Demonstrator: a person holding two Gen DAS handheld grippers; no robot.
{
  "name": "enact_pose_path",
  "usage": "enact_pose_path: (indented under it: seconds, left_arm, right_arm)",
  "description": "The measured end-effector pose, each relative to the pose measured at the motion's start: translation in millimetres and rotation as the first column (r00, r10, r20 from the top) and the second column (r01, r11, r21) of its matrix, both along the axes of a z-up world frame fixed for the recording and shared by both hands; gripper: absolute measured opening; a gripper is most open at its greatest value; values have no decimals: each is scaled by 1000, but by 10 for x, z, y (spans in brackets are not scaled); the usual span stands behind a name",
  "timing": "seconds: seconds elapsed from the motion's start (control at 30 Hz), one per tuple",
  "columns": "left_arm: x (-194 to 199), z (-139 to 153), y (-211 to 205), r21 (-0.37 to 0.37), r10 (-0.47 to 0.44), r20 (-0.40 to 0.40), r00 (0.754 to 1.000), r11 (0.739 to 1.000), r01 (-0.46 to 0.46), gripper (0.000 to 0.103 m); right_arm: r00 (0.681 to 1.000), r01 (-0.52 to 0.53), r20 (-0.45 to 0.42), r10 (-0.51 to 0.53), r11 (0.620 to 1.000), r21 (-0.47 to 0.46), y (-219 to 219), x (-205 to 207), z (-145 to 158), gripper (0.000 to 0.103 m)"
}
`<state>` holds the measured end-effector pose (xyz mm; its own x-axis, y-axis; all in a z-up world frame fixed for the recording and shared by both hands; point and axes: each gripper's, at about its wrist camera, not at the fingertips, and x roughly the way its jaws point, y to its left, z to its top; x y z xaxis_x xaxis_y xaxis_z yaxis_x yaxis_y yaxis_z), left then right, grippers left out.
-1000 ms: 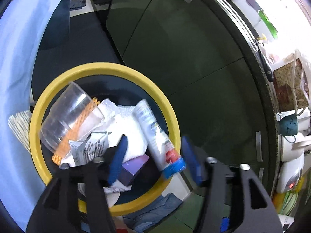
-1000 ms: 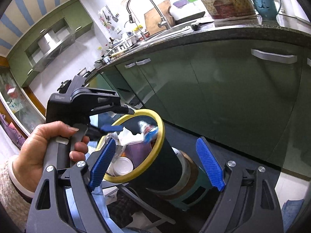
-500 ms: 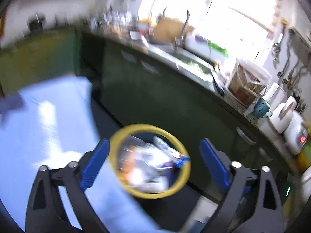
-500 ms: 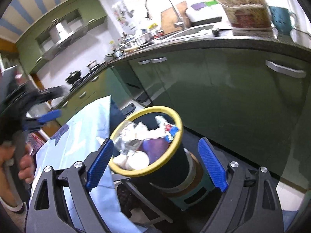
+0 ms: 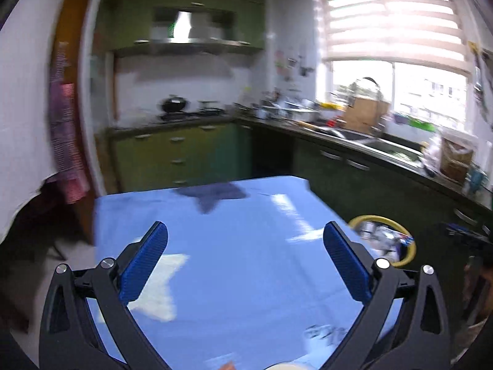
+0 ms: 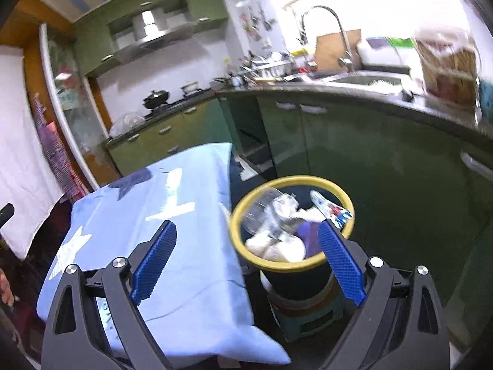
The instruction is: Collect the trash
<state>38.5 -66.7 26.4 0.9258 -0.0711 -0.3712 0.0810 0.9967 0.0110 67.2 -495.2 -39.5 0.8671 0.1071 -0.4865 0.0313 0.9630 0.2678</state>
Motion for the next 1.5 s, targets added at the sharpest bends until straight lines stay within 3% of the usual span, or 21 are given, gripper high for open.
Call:
enact_pose_path:
  seconds: [0.17,0.57,1.5]
  left_arm:
    - [-333,-4,472,-82,117,11,993,990,-115,96]
    - [-748,14,643,-66,107,50,993,992,-103,96]
    - [-721,-10,621,-49,98,33,995,994,-97,96]
  right_arm:
    - [998,-39,39,42,996,-75,337,-187,217,94]
    - [992,-52,106,70,986,-158,686,-541,485,95]
    - [989,-90,103,107,984,-153,712,-498,495,96]
